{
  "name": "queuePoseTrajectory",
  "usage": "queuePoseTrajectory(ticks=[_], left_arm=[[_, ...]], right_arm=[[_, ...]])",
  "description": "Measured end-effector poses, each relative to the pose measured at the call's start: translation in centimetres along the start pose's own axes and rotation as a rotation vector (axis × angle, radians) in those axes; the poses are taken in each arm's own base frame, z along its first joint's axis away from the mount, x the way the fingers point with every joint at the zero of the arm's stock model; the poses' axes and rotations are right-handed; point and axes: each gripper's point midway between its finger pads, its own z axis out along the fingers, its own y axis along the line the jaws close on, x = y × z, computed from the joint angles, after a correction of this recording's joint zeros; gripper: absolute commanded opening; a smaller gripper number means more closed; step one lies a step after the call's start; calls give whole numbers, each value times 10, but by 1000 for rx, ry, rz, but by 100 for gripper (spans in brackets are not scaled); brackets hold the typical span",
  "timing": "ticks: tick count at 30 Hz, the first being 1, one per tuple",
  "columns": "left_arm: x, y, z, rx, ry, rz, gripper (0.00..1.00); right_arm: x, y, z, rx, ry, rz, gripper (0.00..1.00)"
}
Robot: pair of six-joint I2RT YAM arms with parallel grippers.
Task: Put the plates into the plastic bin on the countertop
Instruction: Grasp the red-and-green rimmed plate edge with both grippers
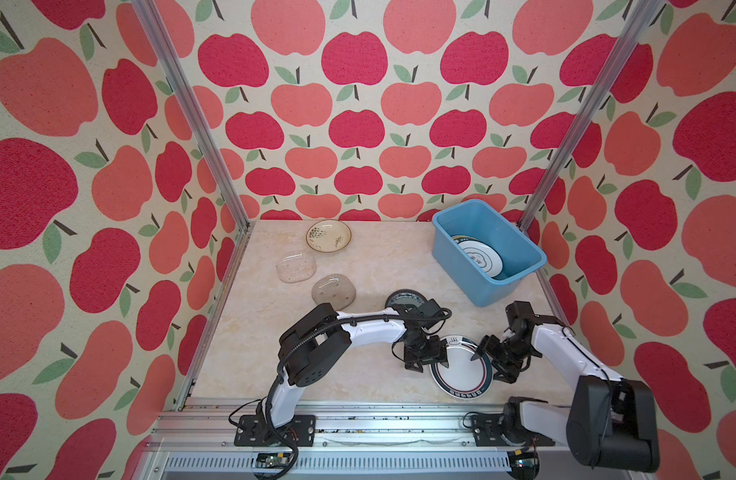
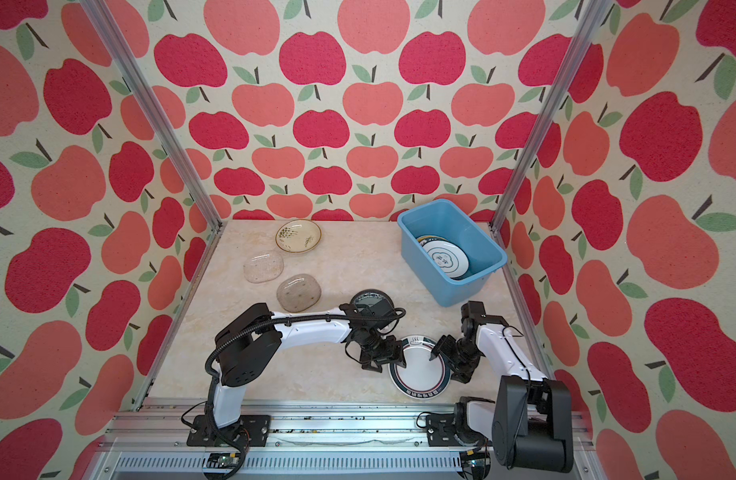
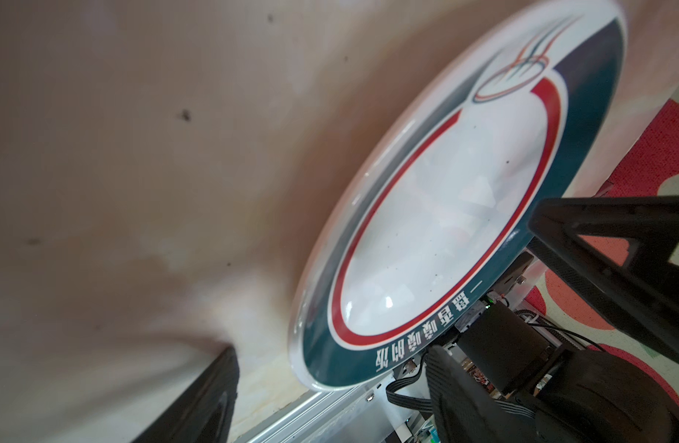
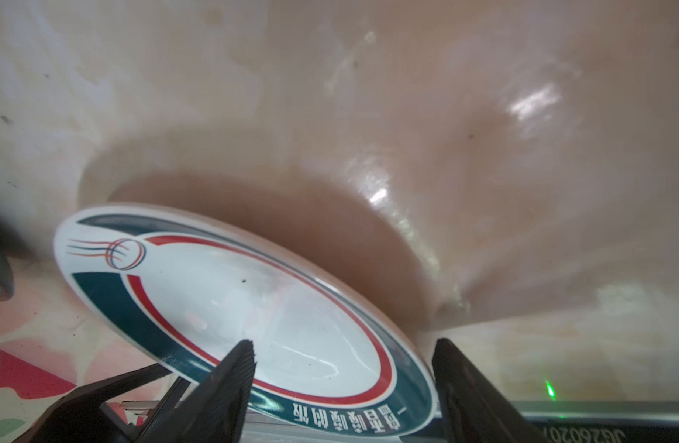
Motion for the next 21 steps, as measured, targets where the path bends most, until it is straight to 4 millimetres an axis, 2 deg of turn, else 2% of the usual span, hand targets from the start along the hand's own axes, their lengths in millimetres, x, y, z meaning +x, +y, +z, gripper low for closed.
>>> queuePoseTrajectory(ticks=[8, 13, 21], left_arm=[[-2, 0, 0, 1, -7, -8, 69], [-6, 4, 0, -17, -28, -30, 54], [-9, 10, -5, -41, -71, -39, 39]], right_arm=[[-1, 20, -2, -126, -20, -38, 72], [-5, 24, -3, -147, -35, -53, 63], [-2, 32, -9, -203, -61, -74, 61]])
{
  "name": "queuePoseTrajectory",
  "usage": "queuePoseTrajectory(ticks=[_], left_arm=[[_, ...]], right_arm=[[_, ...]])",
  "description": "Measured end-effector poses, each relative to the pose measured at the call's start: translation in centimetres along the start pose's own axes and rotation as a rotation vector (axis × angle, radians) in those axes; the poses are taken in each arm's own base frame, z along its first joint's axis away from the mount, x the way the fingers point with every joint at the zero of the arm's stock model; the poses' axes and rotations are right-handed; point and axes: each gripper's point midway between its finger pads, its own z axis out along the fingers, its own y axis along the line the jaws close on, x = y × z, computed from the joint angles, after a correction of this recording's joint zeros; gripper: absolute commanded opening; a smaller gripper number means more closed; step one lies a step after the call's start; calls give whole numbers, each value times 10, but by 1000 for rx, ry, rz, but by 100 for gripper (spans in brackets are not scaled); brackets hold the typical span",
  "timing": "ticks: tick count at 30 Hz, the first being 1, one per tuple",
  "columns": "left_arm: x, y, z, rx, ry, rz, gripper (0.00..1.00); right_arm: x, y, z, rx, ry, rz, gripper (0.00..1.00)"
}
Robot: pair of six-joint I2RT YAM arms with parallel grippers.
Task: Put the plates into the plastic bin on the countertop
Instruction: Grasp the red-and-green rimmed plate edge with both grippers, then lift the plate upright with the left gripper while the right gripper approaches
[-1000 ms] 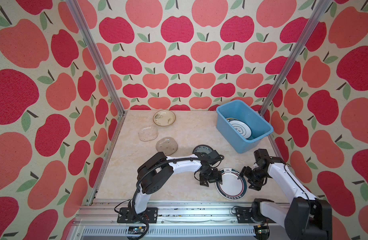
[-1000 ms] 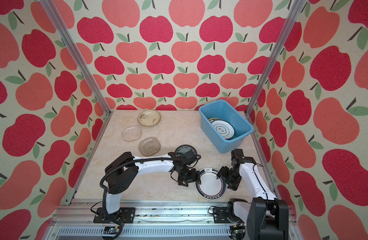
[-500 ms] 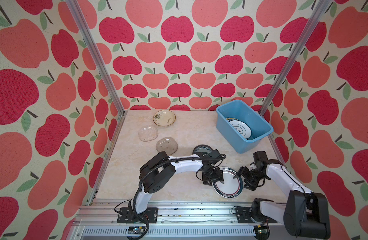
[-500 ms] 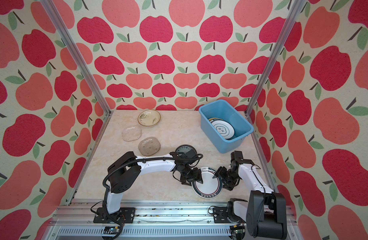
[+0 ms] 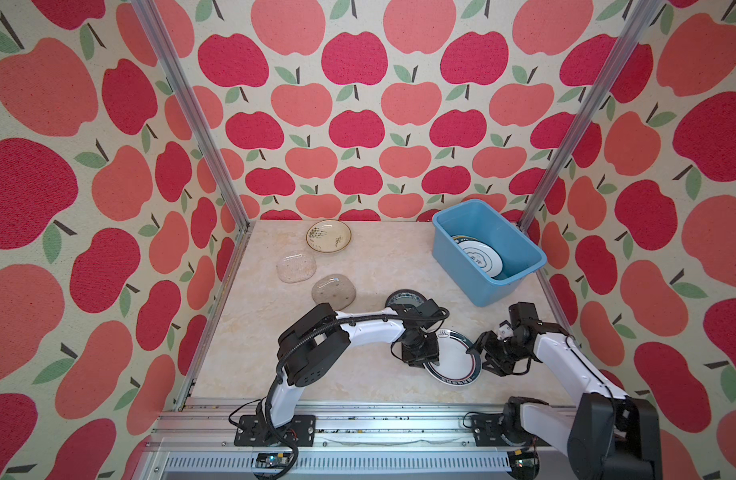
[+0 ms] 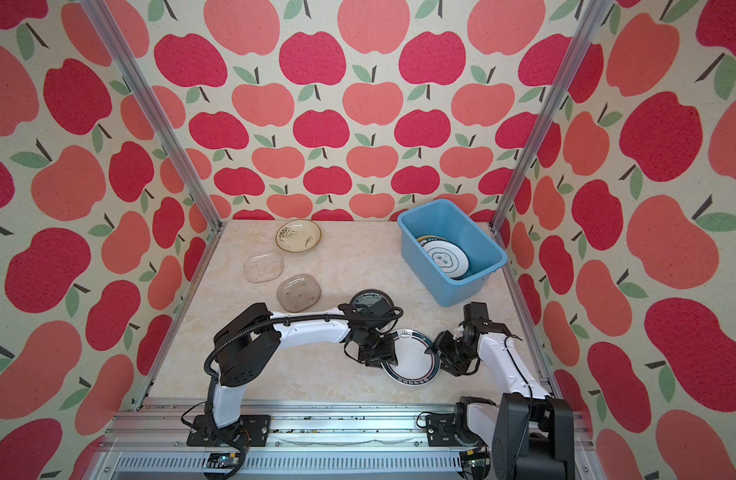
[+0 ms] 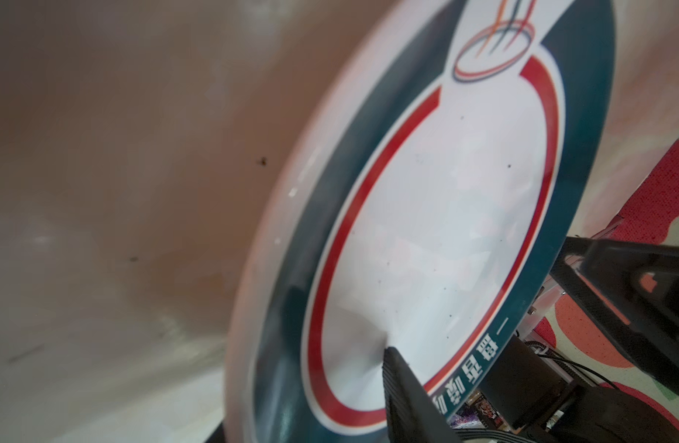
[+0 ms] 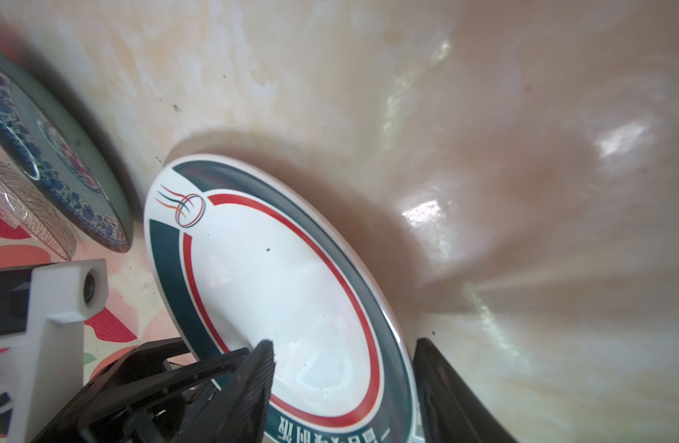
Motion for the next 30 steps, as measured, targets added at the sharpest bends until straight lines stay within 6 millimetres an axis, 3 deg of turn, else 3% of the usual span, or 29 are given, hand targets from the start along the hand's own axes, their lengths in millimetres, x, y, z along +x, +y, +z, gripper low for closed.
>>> queuePoseTrajectory(ticks=[13, 19, 30], left_arm=[[0, -26, -60, 109, -152, 8, 10], [1, -21, -89, 121, -235, -13, 1], [-18, -23, -207, 267, -465, -81, 0]], right_arm=[[10, 17, -23, -94, -69, -23, 60], [6, 49, -57, -190, -151, -96, 60], [3, 111, -121, -368, -243, -229, 62]])
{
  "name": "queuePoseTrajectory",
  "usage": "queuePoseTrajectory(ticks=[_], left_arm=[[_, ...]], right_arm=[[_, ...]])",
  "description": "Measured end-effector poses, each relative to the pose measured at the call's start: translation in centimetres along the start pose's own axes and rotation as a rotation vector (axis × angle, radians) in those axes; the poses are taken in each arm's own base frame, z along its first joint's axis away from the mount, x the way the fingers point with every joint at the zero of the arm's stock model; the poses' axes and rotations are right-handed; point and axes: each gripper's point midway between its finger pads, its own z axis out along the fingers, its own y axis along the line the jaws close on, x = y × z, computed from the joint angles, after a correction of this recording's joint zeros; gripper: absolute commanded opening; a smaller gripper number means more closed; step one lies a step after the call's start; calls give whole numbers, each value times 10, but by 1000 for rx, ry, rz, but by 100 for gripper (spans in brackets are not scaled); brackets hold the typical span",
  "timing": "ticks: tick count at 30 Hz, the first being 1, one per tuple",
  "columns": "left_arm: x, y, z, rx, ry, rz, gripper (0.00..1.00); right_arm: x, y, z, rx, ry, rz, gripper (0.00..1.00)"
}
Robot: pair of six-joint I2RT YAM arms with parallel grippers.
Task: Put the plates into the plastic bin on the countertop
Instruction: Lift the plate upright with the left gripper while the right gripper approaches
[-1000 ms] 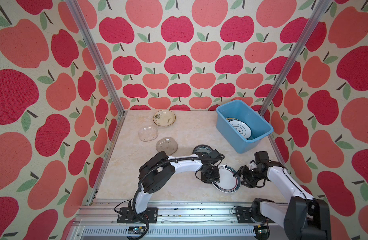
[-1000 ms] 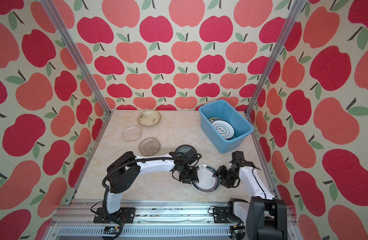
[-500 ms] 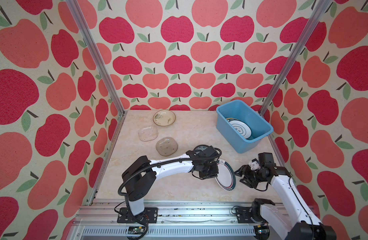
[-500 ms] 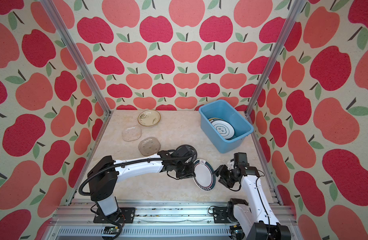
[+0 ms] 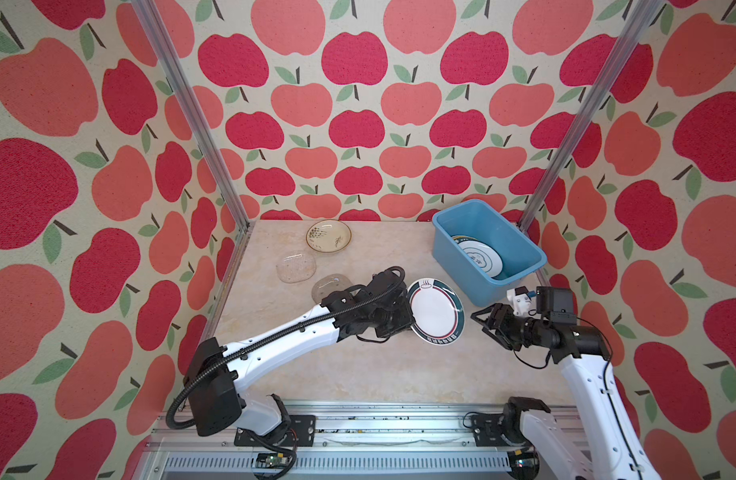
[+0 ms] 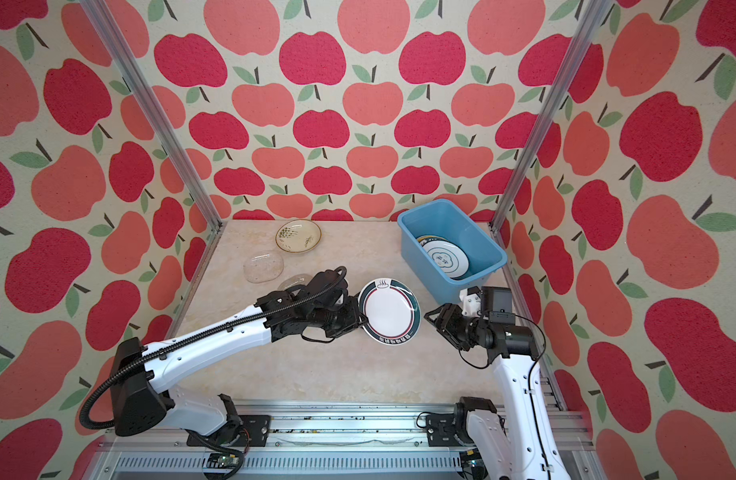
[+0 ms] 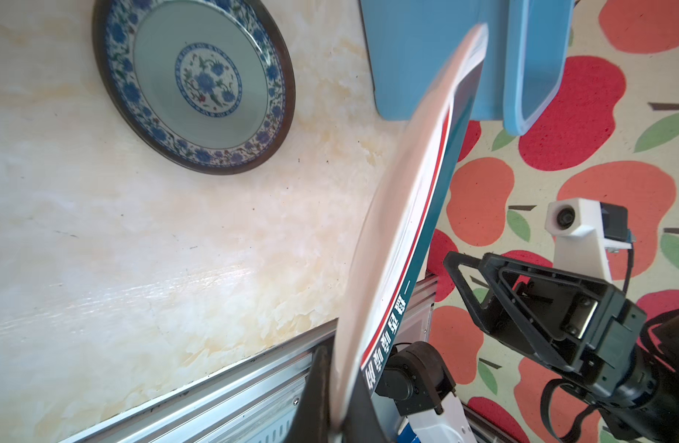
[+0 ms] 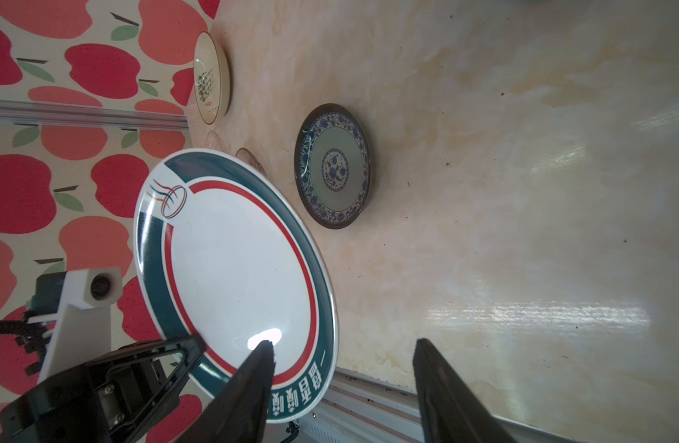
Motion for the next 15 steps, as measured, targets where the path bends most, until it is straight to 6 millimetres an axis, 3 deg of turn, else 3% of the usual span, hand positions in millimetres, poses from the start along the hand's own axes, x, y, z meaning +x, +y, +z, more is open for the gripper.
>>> queuePoseTrajectory(ticks=[8, 13, 15], left_arm=[[-34, -19, -46, 92, -72, -47, 0], [-33, -31, -54, 137, -55, -59, 0], [-32, -33, -55, 146, -43, -66, 0]], right_arm=[[-15, 74, -12, -264, -32, -99, 63], [-10, 104, 1, -335, 33, -144, 62], [-9, 111, 9, -345, 57, -156, 56]])
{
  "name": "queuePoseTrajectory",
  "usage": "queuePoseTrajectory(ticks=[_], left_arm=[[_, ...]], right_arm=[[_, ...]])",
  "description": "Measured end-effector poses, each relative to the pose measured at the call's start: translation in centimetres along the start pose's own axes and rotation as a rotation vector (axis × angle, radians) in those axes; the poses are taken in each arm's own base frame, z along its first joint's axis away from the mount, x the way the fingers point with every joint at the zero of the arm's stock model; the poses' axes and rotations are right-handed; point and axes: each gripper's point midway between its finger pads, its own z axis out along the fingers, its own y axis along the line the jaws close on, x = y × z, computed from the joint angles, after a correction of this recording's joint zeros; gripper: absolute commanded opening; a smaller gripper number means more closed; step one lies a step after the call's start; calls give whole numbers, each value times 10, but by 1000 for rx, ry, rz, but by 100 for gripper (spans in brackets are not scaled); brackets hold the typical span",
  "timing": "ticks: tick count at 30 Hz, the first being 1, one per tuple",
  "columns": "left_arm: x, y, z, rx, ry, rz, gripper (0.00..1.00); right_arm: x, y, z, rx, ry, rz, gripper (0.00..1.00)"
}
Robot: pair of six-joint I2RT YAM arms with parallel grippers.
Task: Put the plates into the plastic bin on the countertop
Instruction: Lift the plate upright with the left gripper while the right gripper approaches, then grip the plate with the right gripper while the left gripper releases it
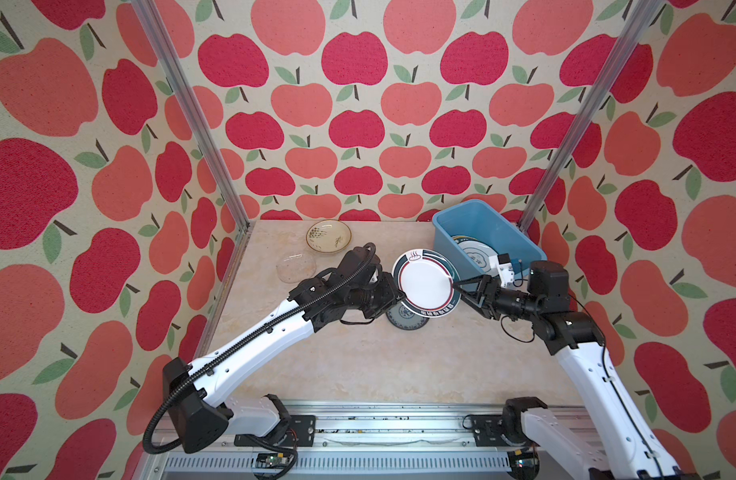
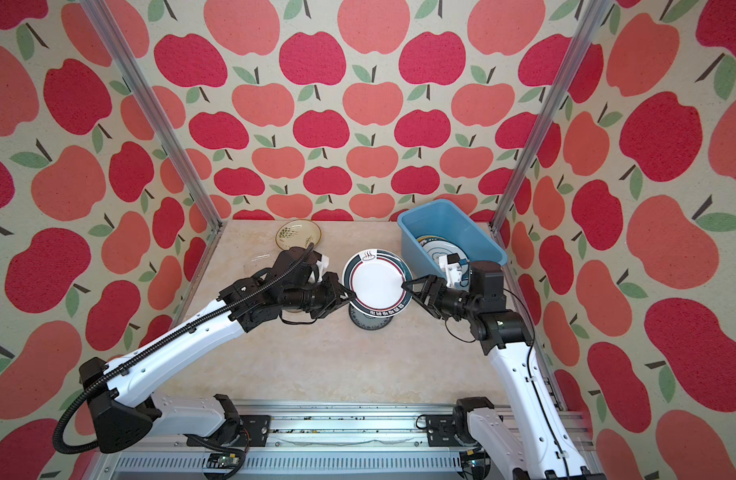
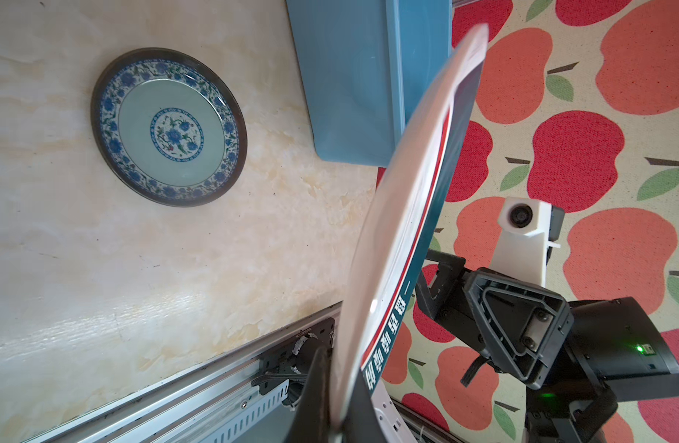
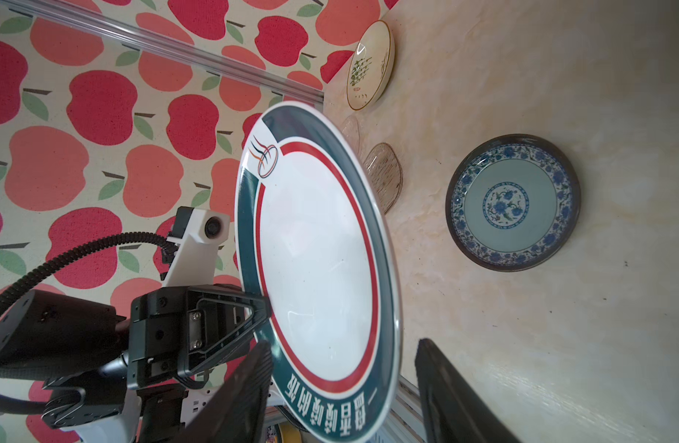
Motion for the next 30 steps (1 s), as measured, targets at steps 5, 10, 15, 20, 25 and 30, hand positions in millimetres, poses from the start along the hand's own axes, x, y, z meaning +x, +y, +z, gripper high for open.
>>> queuePoseTrajectory(ticks=[5, 10, 15, 20, 25, 30], left_arm=[[-3, -11, -1, 23, 4, -20, 0], [-9, -18, -3, 50, -8, -59, 5], [-22, -26, -4, 95, -26, -105, 14], [-34, -24, 6, 80, -27, -119, 36], [-52, -34, -1, 105, -60, -98, 66], [-76, -46, -17, 135, -133, -44, 75]], right_arm=[[-7, 4, 17, -8, 16, 10, 31], [-21, 11, 19, -12, -18, 6, 11], [-37, 29, 16, -49, -63, -11, 3], [-50, 31, 20, -40, -86, -16, 0], [-68, 15, 24, 2, -117, 47, 0], [-111, -3, 7, 45, -237, 135, 0]])
